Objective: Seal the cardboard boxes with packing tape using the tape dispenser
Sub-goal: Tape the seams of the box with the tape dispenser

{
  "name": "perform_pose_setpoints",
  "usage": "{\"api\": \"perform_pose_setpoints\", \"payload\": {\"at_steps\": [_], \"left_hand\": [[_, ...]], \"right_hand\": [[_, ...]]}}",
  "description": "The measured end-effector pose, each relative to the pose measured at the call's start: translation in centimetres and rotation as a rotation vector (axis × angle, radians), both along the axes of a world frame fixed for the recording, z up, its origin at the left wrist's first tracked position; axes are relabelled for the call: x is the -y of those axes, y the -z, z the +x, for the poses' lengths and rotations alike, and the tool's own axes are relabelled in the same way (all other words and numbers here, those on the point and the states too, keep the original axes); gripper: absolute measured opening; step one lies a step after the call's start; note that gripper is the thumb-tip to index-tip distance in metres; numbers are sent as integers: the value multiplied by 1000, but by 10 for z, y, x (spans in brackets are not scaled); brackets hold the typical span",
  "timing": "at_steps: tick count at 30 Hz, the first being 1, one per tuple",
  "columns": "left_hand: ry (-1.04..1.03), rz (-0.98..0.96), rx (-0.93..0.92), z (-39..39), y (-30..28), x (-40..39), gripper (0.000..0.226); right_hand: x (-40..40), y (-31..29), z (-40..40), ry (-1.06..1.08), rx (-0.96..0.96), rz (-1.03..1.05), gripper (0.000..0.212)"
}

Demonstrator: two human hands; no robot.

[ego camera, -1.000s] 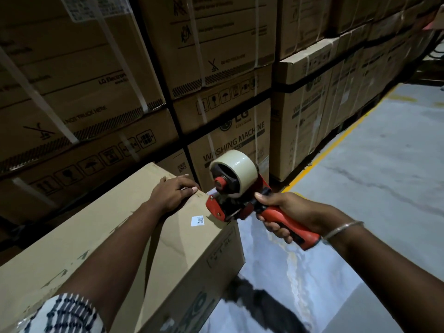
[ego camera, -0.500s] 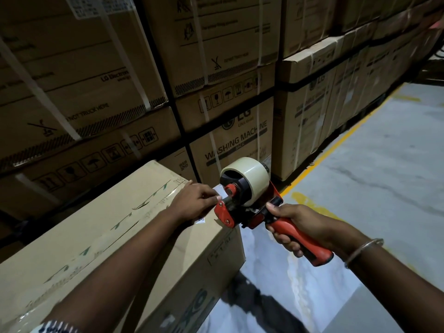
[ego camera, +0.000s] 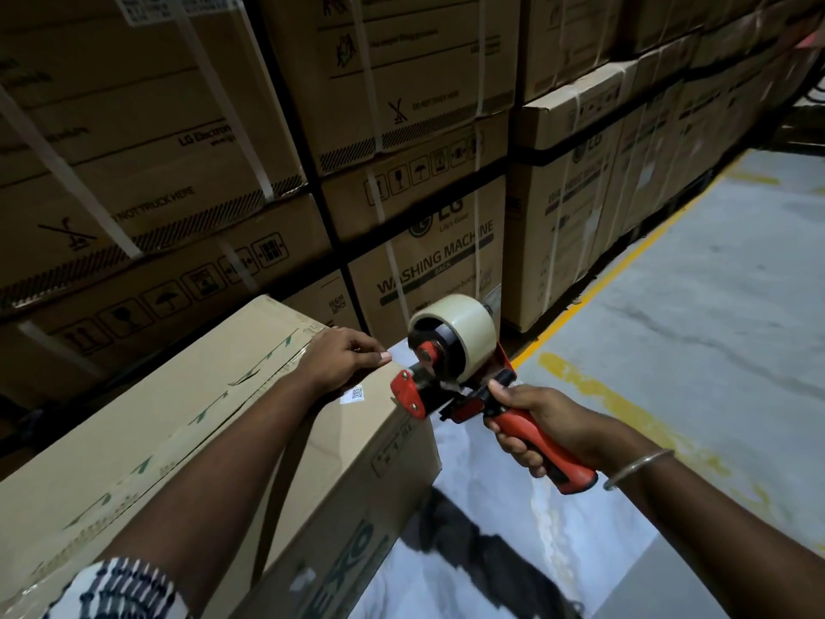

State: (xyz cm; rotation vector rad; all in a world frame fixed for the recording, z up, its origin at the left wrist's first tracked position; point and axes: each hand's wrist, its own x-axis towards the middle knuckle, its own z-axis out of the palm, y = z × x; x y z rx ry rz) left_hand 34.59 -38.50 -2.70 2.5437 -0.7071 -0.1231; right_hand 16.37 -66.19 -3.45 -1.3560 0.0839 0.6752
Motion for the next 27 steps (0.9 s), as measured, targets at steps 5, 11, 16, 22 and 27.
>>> {"api": "perform_pose_setpoints", "payload": {"at_steps": [5, 11, 16, 22, 27], "left_hand": [[-6, -19, -14, -1, -1, 0, 26], [0, -18, -22, -4, -2, 0, 27], [9, 76, 96, -10, -5, 11, 27], [331, 225, 6, -50, -19, 68, 32], [400, 492, 70, -52, -4, 73, 24]], "right_hand": [[4, 18, -21, 45, -13, -4, 56], [13, 34, -42, 83, 1, 6, 62], [13, 49, -58, 95, 38, 6, 62], [12, 58, -60, 120, 62, 27, 78], [12, 68, -62, 134, 48, 68, 63]]}}
